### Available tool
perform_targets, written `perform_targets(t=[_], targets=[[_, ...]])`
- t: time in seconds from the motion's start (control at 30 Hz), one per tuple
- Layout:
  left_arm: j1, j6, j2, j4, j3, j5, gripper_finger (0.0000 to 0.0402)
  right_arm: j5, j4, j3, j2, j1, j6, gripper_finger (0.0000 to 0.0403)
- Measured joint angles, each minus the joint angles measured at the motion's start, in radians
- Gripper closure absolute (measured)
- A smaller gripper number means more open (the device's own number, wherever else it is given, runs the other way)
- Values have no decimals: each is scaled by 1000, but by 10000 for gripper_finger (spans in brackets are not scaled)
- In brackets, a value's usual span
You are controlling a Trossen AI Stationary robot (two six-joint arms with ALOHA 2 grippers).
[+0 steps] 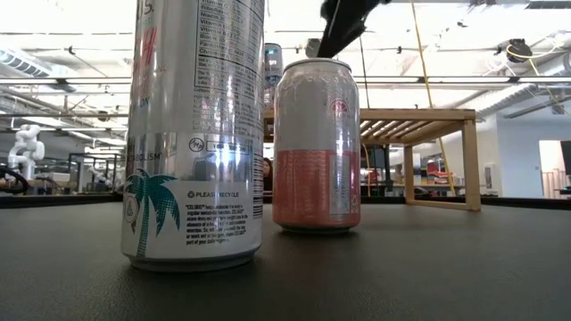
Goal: Place canned beverage on shelf
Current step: Put the silver soda can on the shelf aligned with the other silver soda can
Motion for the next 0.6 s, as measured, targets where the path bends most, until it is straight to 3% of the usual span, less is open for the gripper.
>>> perform_targets(t=[0.1, 0.27, 0.6], targets=[[-18, -33, -61, 7, 0, -8, 84, -87, 0, 0, 20, -33, -119, 99], [-41, -33, -129, -1, 0, -113, 84, -178, 4, 0, 59, -78, -314, 99], [-42, -36, -145, -51, 0, -153, 84, -270, 73, 0, 103, -147, -459, 99]])
